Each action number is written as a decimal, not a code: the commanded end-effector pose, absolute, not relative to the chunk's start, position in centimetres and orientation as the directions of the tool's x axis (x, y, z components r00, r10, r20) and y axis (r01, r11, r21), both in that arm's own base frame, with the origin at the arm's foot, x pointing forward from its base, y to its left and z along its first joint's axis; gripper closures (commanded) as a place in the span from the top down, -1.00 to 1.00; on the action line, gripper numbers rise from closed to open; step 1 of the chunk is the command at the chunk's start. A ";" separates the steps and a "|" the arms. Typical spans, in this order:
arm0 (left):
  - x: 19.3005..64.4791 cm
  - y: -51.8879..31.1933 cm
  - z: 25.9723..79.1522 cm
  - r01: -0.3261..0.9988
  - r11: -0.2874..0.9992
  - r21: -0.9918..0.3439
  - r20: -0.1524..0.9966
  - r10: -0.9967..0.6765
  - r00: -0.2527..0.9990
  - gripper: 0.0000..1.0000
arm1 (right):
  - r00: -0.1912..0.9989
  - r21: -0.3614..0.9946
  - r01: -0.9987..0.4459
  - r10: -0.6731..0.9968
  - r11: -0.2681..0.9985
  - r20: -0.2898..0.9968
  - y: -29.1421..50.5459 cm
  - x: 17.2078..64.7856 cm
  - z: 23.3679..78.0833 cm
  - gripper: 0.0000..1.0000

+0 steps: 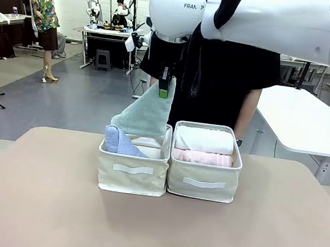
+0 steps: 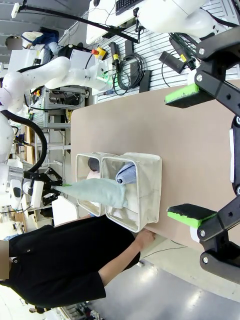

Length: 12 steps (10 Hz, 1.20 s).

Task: Sort the towels based on their folding style.
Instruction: Pick up another triangle-folded towel from the table and place it in the left Fabric basket.

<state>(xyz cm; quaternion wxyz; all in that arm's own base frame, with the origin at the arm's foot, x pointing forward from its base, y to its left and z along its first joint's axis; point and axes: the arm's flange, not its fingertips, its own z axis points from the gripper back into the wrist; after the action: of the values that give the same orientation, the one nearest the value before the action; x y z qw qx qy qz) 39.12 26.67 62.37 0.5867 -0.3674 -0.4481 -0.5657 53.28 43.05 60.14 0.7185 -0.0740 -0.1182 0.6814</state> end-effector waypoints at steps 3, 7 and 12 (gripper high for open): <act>38.8 26.6 62.4 0.993 0.089 0.083 0.942 -0.331 -0.049 1.00 | 0.026 -0.263 -0.964 0.999 0.034 0.035 45.0 55.8 59.3 -0.64; 38.8 26.6 62.4 0.993 0.089 0.083 0.942 -0.331 -0.049 1.00 | 0.028 -0.201 -0.979 1.000 0.028 0.004 45.1 56.8 56.8 -0.64; 38.8 26.6 62.4 0.993 0.089 0.083 0.942 -0.331 -0.049 1.00 | 0.033 -0.137 -0.990 0.999 0.028 -0.032 44.8 57.6 52.8 -0.64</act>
<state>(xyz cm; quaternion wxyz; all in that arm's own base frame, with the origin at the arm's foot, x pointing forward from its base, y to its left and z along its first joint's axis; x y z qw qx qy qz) 39.12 26.67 62.37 0.5867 -0.3674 -0.4481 -0.5657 56.47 44.19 52.29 0.7244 -0.0526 -0.0448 0.6859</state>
